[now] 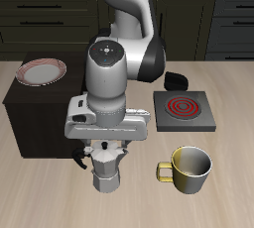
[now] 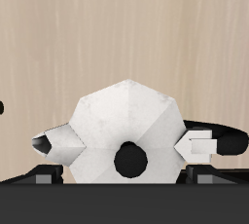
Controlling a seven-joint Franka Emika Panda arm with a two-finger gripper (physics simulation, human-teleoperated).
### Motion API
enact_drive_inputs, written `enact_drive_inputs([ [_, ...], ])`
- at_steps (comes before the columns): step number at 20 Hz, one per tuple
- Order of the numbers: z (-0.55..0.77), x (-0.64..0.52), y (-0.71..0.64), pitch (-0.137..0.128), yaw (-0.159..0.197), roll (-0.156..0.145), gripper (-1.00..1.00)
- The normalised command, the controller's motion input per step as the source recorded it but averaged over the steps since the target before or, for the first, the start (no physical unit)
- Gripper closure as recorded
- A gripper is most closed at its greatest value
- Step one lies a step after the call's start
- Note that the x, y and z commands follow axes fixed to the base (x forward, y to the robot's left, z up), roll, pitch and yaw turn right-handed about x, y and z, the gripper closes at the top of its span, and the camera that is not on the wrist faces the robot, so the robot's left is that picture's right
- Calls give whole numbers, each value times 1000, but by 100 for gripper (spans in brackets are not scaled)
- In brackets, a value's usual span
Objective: Place moka pot on the flat stove and turn off the stove
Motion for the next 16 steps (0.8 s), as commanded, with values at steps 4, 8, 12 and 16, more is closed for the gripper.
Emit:
enact_drive_inputs([
  [4, -123, -5, -40, 19, 31, -17, -100],
  [8, -282, 66, -108, 38, 9, -8, -100],
  [12, -319, 62, -210, 49, -14, -43, -100],
  [16, -181, 8, -55, 21, -26, -20, 100],
])
